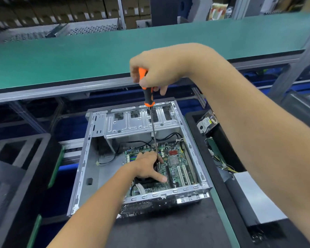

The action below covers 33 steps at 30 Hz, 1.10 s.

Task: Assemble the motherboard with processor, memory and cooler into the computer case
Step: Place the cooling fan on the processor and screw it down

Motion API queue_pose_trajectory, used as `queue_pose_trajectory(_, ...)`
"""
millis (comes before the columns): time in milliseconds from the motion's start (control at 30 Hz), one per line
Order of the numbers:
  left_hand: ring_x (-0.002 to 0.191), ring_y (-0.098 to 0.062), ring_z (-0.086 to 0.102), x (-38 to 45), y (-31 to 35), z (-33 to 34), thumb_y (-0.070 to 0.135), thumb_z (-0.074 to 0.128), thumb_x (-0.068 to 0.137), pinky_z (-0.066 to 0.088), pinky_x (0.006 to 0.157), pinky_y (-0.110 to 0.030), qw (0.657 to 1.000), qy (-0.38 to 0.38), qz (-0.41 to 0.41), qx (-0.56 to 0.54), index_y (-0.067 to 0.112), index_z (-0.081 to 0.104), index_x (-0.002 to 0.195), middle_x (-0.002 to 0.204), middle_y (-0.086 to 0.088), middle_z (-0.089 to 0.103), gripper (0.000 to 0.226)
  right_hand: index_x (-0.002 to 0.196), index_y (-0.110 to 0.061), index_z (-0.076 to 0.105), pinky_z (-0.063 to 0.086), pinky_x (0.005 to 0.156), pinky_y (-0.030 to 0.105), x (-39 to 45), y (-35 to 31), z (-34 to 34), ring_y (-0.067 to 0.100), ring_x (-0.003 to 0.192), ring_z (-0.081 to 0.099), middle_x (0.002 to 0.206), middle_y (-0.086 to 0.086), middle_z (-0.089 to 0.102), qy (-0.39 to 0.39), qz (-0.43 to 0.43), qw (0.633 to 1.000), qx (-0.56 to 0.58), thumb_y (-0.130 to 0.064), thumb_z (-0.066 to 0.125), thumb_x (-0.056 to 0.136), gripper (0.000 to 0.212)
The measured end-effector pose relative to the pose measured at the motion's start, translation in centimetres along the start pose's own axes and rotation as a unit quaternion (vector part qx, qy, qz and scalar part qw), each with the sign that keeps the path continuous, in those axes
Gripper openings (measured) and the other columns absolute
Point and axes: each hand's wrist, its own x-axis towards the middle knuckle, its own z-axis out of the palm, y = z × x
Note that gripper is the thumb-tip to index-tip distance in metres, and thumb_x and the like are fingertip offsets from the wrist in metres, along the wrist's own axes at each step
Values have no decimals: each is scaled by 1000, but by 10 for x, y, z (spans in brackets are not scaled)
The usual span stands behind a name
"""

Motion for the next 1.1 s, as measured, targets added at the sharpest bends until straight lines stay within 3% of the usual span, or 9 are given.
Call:
queue_pose_trajectory(167,110,-15,35,3,0,-3,68,69,65,23,98,-34,1000,7,4,1,27,45,120,114,4,39,72,78,-11,64,46,42,17,-4,1,4,10,40,59,53,-1,62,90,-30,994,-57,-16,56,86,13)
queue_pose_trajectory(333,108,-18,36,4,-1,1,68,70,64,25,93,-33,1000,3,-9,-6,28,46,116,113,4,41,70,67,-14,39,51,53,30,2,6,11,22,40,58,27,-4,45,100,34,991,-79,-23,48,91,27)
queue_pose_trajectory(433,105,-16,35,2,-2,-1,65,72,66,23,91,-32,1000,5,-9,-12,27,46,118,111,5,40,69,81,-11,50,53,55,29,0,2,5,18,44,66,50,0,60,61,35,996,-57,-31,50,94,24)
queue_pose_trajectory(567,105,-13,35,1,-1,-1,66,70,67,21,95,-32,1000,17,1,10,26,46,119,112,5,40,69,98,-17,58,54,55,23,-4,-4,-4,10,59,69,81,1,65,-22,-1,999,34,-11,51,92,11)
queue_pose_trajectory(633,106,-14,34,1,-1,-1,66,69,67,21,98,-34,1000,14,-2,12,26,46,119,112,5,40,69,85,-23,60,54,58,22,-3,-5,-3,9,56,69,70,-8,66,4,-10,1000,17,-13,56,89,11)
queue_pose_trajectory(733,106,-14,35,1,-2,0,68,69,66,22,99,-36,1000,12,0,11,26,47,119,113,5,40,71,76,-15,62,44,43,14,0,-4,1,8,40,62,47,-5,64,43,18,999,-9,-21,60,85,11)
queue_pose_trajectory(900,111,-15,35,1,-2,0,69,69,65,21,102,-37,1000,10,0,8,26,47,119,116,5,41,73,69,-8,48,45,46,23,3,4,4,17,33,55,33,-4,52,44,49,998,9,-27,59,88,29)
queue_pose_trajectory(1000,113,-15,36,1,-3,-1,69,69,65,21,103,-38,1000,10,1,9,26,47,120,116,5,41,73,90,-5,60,48,45,23,1,4,-4,17,53,66,57,0,66,-5,35,999,17,-34,58,93,29)
queue_pose_trajectory(1100,113,-16,36,1,-3,0,68,69,65,20,100,-36,1000,13,3,9,26,47,120,115,5,40,72,101,-14,62,51,49,19,-2,2,-7,17,72,67,88,3,69,-45,0,996,74,-19,55,96,9)
